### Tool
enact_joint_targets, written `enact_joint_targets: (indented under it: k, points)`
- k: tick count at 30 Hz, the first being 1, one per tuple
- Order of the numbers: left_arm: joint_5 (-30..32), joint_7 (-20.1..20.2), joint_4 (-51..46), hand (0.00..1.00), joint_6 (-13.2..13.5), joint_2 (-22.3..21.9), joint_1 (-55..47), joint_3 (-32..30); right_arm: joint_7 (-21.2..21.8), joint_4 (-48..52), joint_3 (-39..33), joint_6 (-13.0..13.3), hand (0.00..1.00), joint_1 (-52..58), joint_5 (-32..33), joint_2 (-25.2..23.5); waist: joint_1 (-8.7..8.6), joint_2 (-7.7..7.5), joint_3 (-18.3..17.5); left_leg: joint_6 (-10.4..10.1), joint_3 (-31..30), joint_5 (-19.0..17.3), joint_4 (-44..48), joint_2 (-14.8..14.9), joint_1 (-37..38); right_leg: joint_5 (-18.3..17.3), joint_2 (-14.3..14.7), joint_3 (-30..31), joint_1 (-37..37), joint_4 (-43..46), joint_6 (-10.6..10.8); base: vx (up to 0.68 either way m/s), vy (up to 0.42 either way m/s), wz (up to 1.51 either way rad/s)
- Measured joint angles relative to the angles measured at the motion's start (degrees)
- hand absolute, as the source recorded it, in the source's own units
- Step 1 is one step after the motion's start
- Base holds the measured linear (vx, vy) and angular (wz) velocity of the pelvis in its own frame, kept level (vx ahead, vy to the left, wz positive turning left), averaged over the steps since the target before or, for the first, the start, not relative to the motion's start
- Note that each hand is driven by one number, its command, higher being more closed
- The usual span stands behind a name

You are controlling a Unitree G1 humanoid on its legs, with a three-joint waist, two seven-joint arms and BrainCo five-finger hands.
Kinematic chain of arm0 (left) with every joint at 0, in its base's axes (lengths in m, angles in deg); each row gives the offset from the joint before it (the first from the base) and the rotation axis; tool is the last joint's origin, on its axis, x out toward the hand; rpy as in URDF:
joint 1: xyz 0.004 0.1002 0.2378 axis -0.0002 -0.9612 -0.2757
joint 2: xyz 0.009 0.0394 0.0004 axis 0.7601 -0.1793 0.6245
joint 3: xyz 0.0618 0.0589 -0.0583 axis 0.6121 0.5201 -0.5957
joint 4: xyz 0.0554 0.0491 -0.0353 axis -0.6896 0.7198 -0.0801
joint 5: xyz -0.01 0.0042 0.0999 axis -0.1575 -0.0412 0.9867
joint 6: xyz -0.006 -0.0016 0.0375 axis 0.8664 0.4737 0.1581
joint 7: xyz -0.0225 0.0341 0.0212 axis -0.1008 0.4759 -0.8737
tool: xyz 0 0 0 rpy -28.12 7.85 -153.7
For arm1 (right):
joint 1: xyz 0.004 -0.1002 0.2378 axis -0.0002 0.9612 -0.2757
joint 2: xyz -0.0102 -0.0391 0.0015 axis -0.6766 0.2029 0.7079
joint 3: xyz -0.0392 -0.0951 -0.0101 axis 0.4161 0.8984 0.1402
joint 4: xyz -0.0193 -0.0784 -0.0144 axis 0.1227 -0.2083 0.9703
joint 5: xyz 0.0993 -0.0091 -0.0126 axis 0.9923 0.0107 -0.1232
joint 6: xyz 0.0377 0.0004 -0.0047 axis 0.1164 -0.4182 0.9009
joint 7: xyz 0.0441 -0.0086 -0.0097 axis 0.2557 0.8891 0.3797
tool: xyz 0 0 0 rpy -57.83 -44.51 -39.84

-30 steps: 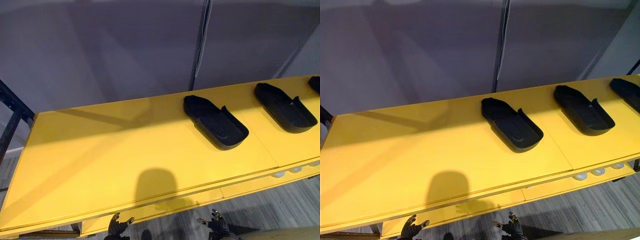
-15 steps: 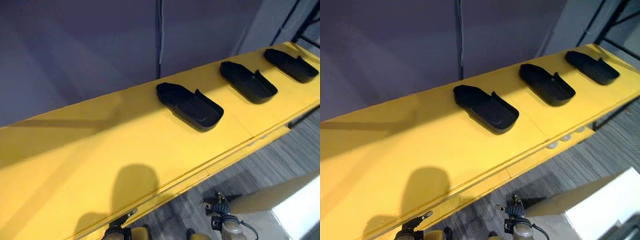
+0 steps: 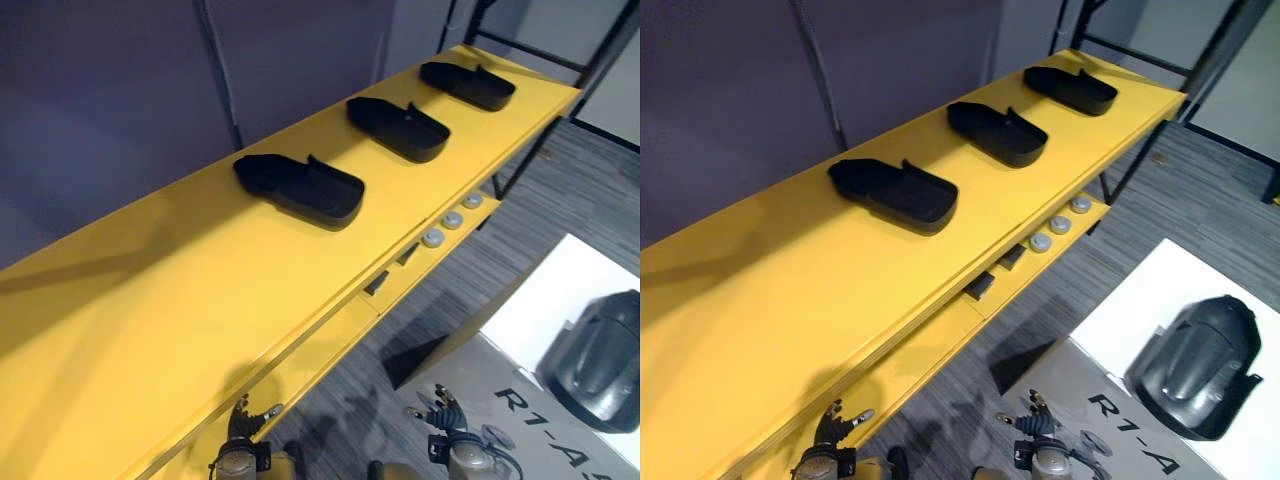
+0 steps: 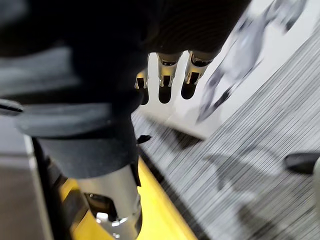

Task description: Walk over and take plastic housings, then place them on the shelf

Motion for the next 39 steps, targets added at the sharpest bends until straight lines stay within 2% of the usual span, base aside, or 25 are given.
enact_joint_targets:
  k: [4,7,8,9,10,11,12,13,15,19,20,21,22,23,24,26,27,28,29,31,36,39]
  points:
    - [0.1,0.0,1.8,0.00,0.0,0.2,0.1,0.9,-0.4,-1.2,-0.9,0.0,0.00,0.4,0.0,0.4,-0.80,0.56,-0.6,-0.8,1.6,0.6,-2.9,1.3,3.3,1.8,2.1,4.0,0.9,-2.3,-0.3,0.06,-0.051,-0.60]
    - [0.2,0.0,3.4,0.00,0.0,0.3,0.3,1.1,-0.3,-2.7,-0.8,0.0,0.00,-0.1,0.0,0.7,-1.06,1.86,-0.8,-1.1,7.0,0.7,-5.2,3.4,5.8,5.3,3.8,8.4,0.5,-5.9,-0.2,0.00,0.008,-1.15]
    - [0.2,0.1,3.8,0.00,0.0,0.3,0.3,1.1,-0.3,-2.6,-0.8,0.0,0.00,-0.4,0.0,0.7,-1.21,2.19,-0.6,-1.3,10.2,0.9,-6.1,3.9,6.6,4.7,1.0,-0.4,-0.8,-5.8,-1.9,-0.09,0.017,-1.32]
    - [0.2,0.1,3.8,0.00,-0.1,0.5,0.3,1.1,-0.3,-2.6,-0.8,0.0,0.00,-0.7,0.0,0.7,-1.28,2.73,-0.4,-1.4,12.9,0.9,-6.5,4.4,7.4,4.5,-2.0,-9.8,-1.9,-3.6,-2.1,-0.10,0.028,-1.43]
    - [0.2,0.2,3.8,0.00,-0.1,1.1,-0.2,1.1,-0.3,-2.7,-0.6,0.0,0.00,-0.9,0.0,0.7,-1.00,3.11,-0.1,-2.1,16.3,1.1,-7.2,5.2,8.8,4.5,-6.1,-22.7,-2.3,-1.6,-2.1,-0.07,0.006,-1.53]
    - [0.2,0.3,3.9,0.00,-0.2,2.1,-0.5,1.1,-0.3,-2.7,-0.6,0.0,0.00,-1.2,-0.1,0.3,-1.00,3.18,-0.1,-3.1,18.9,1.2,-7.3,5.9,9.5,4.8,-8.5,-31.0,-2.2,-0.6,-2.4,-0.01,-0.053,-1.37]
    - [0.2,0.4,3.9,0.00,-0.3,2.5,-0.4,1.1,-0.3,-2.8,-0.5,0.0,0.00,-1.4,-0.3,0.3,-1.10,3.00,0.0,-3.5,19.5,1.4,-7.4,6.2,9.8,4.9,-8.8,-32.8,-2.4,-0.1,-2.5,0.00,-0.168,-0.98]
    - [0.2,0.5,4.0,0.00,-0.3,3.2,-0.3,1.1,-0.3,-3.0,-0.6,0.0,0.00,-1.4,-0.6,0.4,-1.93,3.43,0.2,-4.3,19.1,1.8,-7.7,6.8,10.0,5.0,-7.6,-31.5,-3.1,0.7,-2.4,0.00,-0.215,-0.67]
    - [0.2,0.8,4.0,0.00,-0.3,2.9,0.1,1.1,-0.3,-3.9,-0.6,0.0,0.00,-1.4,-0.8,1.2,-2.11,4.61,0.7,-4.8,19.0,2.1,-7.3,8.6,10.8,4.7,-5.3,-29.1,-3.3,0.2,-3.0,0.01,-0.234,-0.69]
    - [0.2,1.1,4.1,0.00,-0.5,2.1,1.2,1.1,-0.4,-4.1,-0.6,0.0,0.00,-1.2,-0.5,1.5,-1.98,4.78,1.1,-4.9,18.1,2.2,1.5,13.5,9.7,4.5,-1.1,-25.6,-2.0,-2.6,-4.8,0.03,-0.232,-0.60]
    - [0.2,1.1,4.1,0.00,-0.5,1.8,1.3,1.1,-0.5,-4.3,-0.6,0.0,0.00,-1.3,0.0,1.6,-1.96,4.60,1.4,-4.6,14.6,1.9,5.3,14.3,8.6,4.5,-0.3,-24.1,-1.0,-3.4,-5.1,0.03,-0.128,-0.66]
    - [0.2,1.1,4.0,0.00,-0.5,1.2,1.3,1.1,-0.8,-4.6,-0.6,0.0,0.00,-1.5,0.5,1.6,-1.42,4.31,1.7,-5.2,7.7,-1.4,8.0,12.4,7.7,4.6,0.0,-22.1,-0.4,-3.8,-5.5,0.05,-0.131,-0.73]
    - [0.2,1.1,4.0,0.00,-0.5,0.8,1.3,1.1,-0.9,-4.6,-0.7,0.0,0.00,-1.6,0.8,1.8,-1.10,4.59,2.0,-6.0,4.2,-3.0,8.7,10.8,7.5,4.6,0.1,-21.0,0.1,-3.9,-5.5,0.05,-0.038,-0.83]
    - [0.1,1.0,3.8,0.00,-0.5,0.2,0.8,1.1,-1.1,-4.9,-0.7,0.0,0.00,-1.7,1.2,2.1,-0.94,4.52,2.2,-7.8,-1.7,-5.4,9.0,7.6,6.7,4.7,0.2,-19.5,0.9,-4.4,-5.7,0.07,0.033,-0.71]
    - [0.1,1.0,3.7,0.00,-0.5,-0.1,0.7,1.1,-1.2,-5.0,-0.8,0.0,0.00,-1.7,1.5,2.1,-0.89,4.51,2.2,-8.7,-5.8,-6.5,8.2,4.8,5.6,4.9,0.2,-18.5,1.4,-4.6,-5.9,0.07,0.049,-0.64]
    - [0.0,1.0,3.6,0.00,-0.5,-0.1,0.5,1.0,-1.4,-5.5,-0.9,0.0,0.00,-1.6,1.8,2.0,-0.64,4.61,2.3,-8.5,-11.3,-6.5,4.6,1.3,4.5,5.1,0.8,-17.1,2.3,-4.7,-5.6,0.09,0.068,-0.48]
    - [0.0,1.0,3.6,0.00,-0.5,-0.1,0.4,1.0,-1.5,-5.7,-1.0,0.0,0.00,-1.6,2.3,2.0,-0.45,4.76,2.3,-7.8,-12.3,-6.0,3.1,0.9,4.5,5.2,1.4,-16.3,2.6,-4.7,-5.5,0.09,0.091,-0.68]
    - [0.0,1.0,3.7,0.00,-0.4,0.1,0.1,0.5,-1.5,-5.8,-1.1,0.1,0.00,-1.4,3.2,1.7,0.00,5.71,2.0,-2.9,-12.2,-4.3,2.1,1.2,4.5,5.1,2.9,-14.6,2.9,-4.6,-5.0,0.10,0.114,-0.70]
    - [-0.1,0.9,3.8,0.00,-0.5,0.6,-0.4,-0.3,-1.5,-5.6,-1.3,0.1,0.00,-1.2,4.2,0.6,0.21,4.73,1.3,-2.8,-10.9,-4.4,1.2,1.0,5.0,5.5,2.9,-13.0,2.8,-5.2,-4.3,0.10,0.118,-0.64]
    - [-0.1,0.9,3.8,0.00,-0.4,0.7,-0.2,-1.0,-1.6,-5.5,-3.5,0.2,0.00,-0.5,5.6,0.1,0.10,4.26,1.0,-1.8,-10.4,-3.8,-0.9,0.2,6.0,6.5,2.4,-12.5,3.3,-7.2,-3.4,0.12,0.109,-0.18]
    - [-1.2,1.0,3.9,0.00,-0.5,1.5,-1.0,-1.2,-1.6,-4.9,-7.0,0.1,0.00,1.2,9.0,-0.3,-0.07,4.33,0.8,-0.5,-10.4,-2.8,-4.9,-1.6,8.4,7.7,1.6,-12.5,5.7,-10.9,-2.2,0.11,0.095,0.03]
    - [-1.4,1.0,3.9,0.00,-0.5,2.0,-1.8,-1.3,-2.2,-4.1,-13.4,0.2,0.00,0.6,10.3,-0.2,0.47,4.20,0.5,-0.2,-9.9,-2.2,-7.6,-2.2,10.4,7.9,1.4,-12.0,6.8,-12.1,-2.0,0.07,0.060,-0.06]
